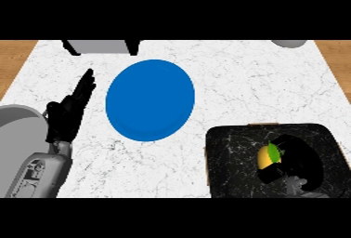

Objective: Pick the lemon from the tray and place it in the plate

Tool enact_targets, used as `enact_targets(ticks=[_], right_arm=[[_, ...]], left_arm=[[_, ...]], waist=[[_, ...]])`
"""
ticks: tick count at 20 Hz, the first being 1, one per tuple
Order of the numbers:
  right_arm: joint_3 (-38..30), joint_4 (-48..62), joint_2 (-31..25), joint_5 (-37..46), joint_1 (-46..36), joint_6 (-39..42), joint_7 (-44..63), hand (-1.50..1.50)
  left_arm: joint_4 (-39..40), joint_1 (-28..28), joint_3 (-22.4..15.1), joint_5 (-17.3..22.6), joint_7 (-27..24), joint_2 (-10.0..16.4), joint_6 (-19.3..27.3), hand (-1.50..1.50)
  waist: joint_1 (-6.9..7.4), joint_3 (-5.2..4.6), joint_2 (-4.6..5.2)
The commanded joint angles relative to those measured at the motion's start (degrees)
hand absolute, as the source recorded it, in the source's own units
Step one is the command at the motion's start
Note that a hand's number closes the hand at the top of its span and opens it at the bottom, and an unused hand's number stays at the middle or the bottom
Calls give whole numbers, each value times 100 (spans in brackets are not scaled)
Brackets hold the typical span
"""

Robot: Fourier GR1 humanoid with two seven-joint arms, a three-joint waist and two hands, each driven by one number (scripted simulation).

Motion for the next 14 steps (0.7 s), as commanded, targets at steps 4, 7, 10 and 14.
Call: enact_targets(ticks=[4, 7, 10, 14], right_arm=[[-48, -422, -145, 427, 133, -530, -237, 150], [221, -66, -488, 195, -162, -345, -1282, 150], [693, 128, -678, 157, -585, -3, -1962, 150], [511, -168, -796, 299, -1028, -934, -2670, 150]], left_arm=[[-542, 262, 144, -61, 227, 60, -138, 0], [-124, 225, 124, -133, -154, -61, -116, 0], [-166, 82, 113, -52, 48, -66, -192, 0], [-134, 227, 22, -206, -52, -238, -8, 0]], waist=[[13, 2, -10], [31, 2, 1], [99, 4, 4], [69, 5, -2]])
